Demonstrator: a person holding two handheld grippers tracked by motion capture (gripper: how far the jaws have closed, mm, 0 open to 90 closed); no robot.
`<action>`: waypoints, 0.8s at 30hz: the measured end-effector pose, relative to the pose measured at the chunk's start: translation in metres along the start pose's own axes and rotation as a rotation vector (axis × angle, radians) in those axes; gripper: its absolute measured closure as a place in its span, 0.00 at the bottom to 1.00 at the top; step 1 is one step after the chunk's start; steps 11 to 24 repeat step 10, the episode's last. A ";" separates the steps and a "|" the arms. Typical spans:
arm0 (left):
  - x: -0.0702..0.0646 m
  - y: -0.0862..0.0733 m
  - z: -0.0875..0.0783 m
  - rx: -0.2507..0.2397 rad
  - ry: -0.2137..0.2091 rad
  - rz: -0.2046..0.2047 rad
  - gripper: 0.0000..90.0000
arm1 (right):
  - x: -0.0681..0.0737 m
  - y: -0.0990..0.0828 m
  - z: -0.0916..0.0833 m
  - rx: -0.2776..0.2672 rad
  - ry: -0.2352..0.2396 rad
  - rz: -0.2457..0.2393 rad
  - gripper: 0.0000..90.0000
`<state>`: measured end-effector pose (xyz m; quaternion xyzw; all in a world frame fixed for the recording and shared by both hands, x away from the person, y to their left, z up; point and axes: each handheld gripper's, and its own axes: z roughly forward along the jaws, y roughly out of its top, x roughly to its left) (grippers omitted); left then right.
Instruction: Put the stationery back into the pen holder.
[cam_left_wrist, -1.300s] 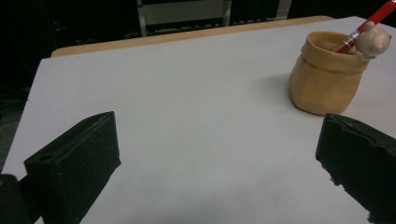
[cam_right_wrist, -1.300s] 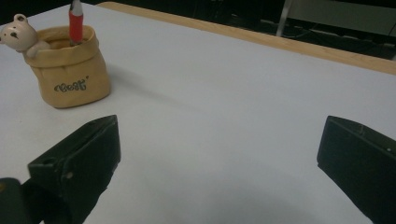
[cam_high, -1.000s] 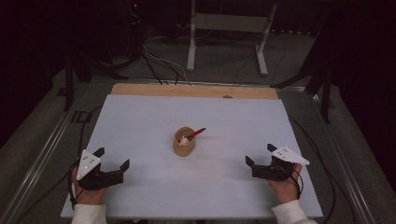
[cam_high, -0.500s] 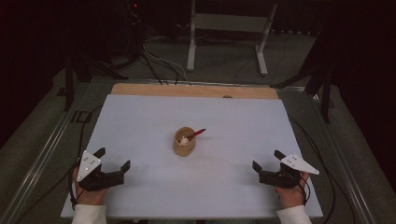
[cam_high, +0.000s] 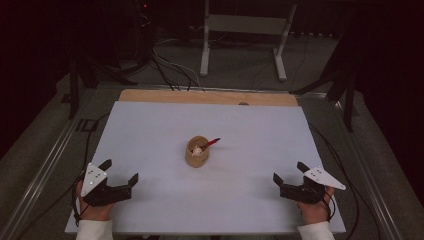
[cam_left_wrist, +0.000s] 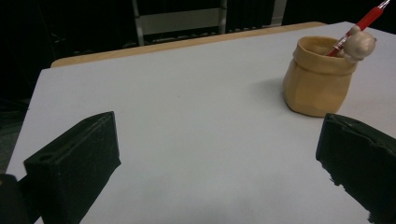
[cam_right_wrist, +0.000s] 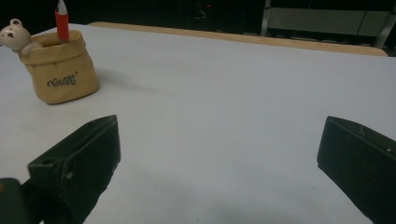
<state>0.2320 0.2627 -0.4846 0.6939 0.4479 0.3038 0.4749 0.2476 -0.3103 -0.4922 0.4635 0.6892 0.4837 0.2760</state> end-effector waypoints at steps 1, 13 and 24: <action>0.000 0.000 0.000 -0.003 -0.002 -0.001 0.00 | 0.000 0.000 0.000 0.000 -0.001 -0.001 0.00; 0.000 -0.001 0.001 0.009 0.001 0.000 0.00 | -0.002 -0.001 0.000 0.013 -0.010 -0.001 0.00; 0.000 -0.001 0.001 0.009 0.001 0.000 0.00 | -0.002 -0.001 0.000 0.013 -0.010 -0.001 0.00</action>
